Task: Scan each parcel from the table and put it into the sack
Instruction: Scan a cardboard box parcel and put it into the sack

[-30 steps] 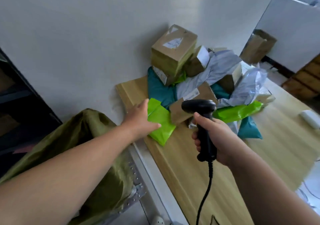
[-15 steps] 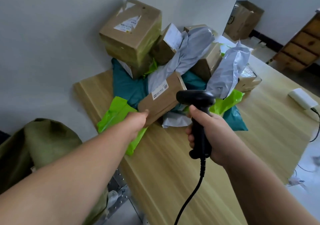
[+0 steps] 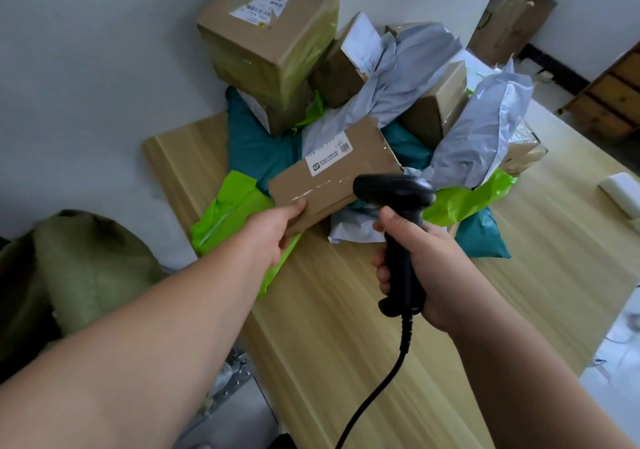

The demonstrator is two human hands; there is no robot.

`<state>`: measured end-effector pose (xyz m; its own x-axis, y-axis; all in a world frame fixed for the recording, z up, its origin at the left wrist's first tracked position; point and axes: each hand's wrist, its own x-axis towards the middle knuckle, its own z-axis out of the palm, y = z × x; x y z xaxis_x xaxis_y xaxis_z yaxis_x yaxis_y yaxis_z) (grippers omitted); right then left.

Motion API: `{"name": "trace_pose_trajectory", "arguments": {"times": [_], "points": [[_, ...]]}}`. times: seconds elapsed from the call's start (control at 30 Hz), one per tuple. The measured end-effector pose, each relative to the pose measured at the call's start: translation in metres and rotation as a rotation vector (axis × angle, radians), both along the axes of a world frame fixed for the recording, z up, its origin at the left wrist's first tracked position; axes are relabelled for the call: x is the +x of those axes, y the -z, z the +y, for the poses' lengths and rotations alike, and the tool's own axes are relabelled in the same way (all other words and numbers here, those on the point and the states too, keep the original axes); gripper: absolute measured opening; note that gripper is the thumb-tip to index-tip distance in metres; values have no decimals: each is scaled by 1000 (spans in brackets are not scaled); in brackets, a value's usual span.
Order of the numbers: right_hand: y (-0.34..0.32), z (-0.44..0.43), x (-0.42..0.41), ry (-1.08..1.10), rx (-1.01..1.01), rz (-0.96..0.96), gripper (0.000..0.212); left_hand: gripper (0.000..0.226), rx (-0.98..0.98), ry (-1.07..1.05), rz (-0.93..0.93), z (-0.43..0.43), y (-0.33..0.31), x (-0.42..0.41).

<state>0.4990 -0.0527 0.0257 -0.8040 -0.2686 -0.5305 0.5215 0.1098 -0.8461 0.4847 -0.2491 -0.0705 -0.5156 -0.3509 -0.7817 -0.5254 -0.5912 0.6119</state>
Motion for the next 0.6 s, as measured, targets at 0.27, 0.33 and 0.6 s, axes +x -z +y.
{"name": "trace_pose_trajectory", "arguments": {"times": [0.27,0.33,0.6], "points": [[-32,-16,25,3,-40,46,33,15,21,129,128,-31,-48,42],[-43,-24,36,1,-58,70,31,22,-42,121,196,-41,-65,56],[-89,-57,75,129,-113,245,19,41,-695,189,416,-80,-118,121]]}}
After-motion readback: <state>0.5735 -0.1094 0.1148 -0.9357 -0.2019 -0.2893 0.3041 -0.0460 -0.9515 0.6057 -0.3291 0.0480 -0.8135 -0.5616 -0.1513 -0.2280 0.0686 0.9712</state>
